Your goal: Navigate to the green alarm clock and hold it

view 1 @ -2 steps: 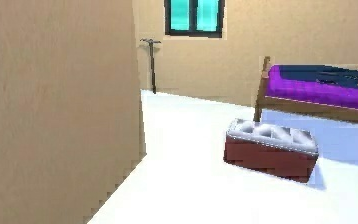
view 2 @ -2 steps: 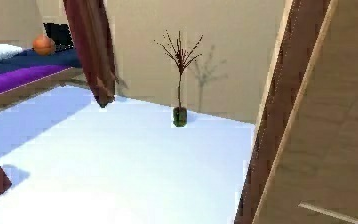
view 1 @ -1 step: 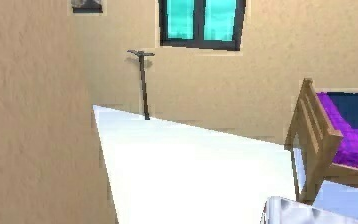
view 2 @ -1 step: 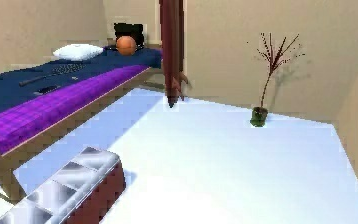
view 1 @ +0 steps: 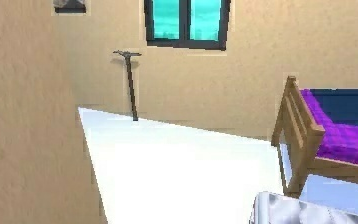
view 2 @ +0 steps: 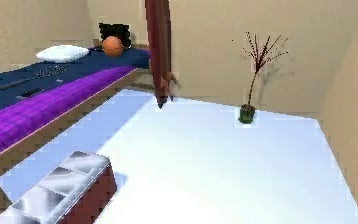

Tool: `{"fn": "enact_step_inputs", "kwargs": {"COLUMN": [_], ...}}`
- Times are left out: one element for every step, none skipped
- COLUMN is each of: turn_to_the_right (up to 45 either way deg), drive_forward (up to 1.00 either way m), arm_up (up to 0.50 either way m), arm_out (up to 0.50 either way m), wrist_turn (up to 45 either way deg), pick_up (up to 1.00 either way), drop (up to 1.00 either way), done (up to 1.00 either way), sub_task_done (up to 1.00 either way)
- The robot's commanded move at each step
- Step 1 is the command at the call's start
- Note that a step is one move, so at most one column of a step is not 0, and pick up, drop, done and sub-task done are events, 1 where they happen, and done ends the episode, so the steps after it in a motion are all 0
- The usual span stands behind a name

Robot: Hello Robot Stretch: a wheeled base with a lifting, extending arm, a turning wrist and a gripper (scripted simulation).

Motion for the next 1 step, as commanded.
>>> {"fn": "enact_step_inputs", "kwargs": {"turn_to_the_right": [0.0], "drive_forward": [1.00], "arm_up": [0.00], "arm_out": [0.00], "wrist_turn": [0.0], "pick_up": [0.00], "drop": [0.00], "done": [0.00], "sub_task_done": [0.00]}}
